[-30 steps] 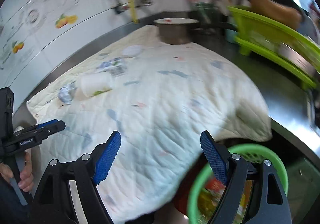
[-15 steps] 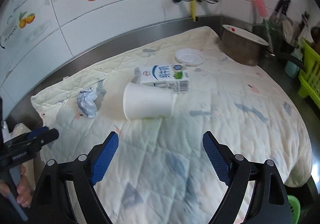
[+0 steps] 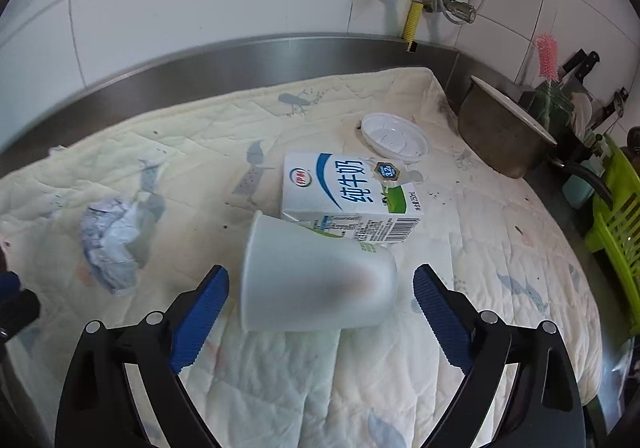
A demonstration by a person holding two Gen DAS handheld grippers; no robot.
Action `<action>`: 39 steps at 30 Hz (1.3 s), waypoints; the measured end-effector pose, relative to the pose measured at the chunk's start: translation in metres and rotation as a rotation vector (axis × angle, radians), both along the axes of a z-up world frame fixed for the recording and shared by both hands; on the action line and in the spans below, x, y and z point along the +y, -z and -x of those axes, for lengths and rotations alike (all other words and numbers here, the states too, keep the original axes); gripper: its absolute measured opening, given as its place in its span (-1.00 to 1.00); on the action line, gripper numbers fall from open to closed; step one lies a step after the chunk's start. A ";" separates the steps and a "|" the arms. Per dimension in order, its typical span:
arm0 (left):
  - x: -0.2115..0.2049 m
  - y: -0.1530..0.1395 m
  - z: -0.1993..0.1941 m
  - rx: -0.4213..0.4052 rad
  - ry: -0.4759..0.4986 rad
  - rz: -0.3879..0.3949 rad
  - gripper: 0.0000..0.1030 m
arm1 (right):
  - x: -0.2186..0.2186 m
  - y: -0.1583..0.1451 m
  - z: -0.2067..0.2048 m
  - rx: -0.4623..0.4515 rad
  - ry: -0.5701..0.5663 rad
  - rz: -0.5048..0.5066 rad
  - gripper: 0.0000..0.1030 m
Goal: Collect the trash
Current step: 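Grasp the white paper cup with the right gripper while the left grasps the crumpled foil, then carry the paper cup and foil over the green basket and release both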
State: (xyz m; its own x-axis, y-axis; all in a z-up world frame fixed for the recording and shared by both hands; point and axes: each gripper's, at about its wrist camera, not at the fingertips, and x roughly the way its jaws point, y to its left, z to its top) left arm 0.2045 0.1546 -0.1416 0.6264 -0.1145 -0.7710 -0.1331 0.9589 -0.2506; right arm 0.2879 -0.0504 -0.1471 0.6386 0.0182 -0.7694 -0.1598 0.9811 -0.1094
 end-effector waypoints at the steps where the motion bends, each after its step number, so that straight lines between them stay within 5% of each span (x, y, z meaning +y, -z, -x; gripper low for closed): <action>1: 0.000 0.001 -0.005 0.001 0.000 -0.004 0.36 | -0.001 0.003 -0.002 -0.001 0.005 0.013 0.75; 6: -0.007 0.002 -0.025 0.011 0.019 -0.013 0.40 | -0.020 0.008 -0.002 -0.002 0.032 0.005 0.74; 9: -0.015 0.002 -0.037 0.002 0.032 -0.042 0.75 | -0.034 0.009 0.000 0.015 0.031 -0.024 0.46; 23: -0.039 0.024 -0.085 0.049 0.087 -0.126 0.72 | -0.068 0.014 0.014 0.067 0.025 -0.169 -0.87; 27: -0.038 0.029 -0.091 0.055 0.074 -0.119 0.71 | -0.072 0.008 0.023 0.055 0.021 -0.198 -0.94; 32: -0.039 0.035 -0.095 0.070 0.079 -0.113 0.33 | -0.080 -0.003 0.041 0.040 0.003 -0.227 -0.94; 39: -0.044 0.032 -0.085 0.039 0.087 -0.126 0.13 | -0.097 -0.017 0.076 0.030 -0.014 -0.237 -0.94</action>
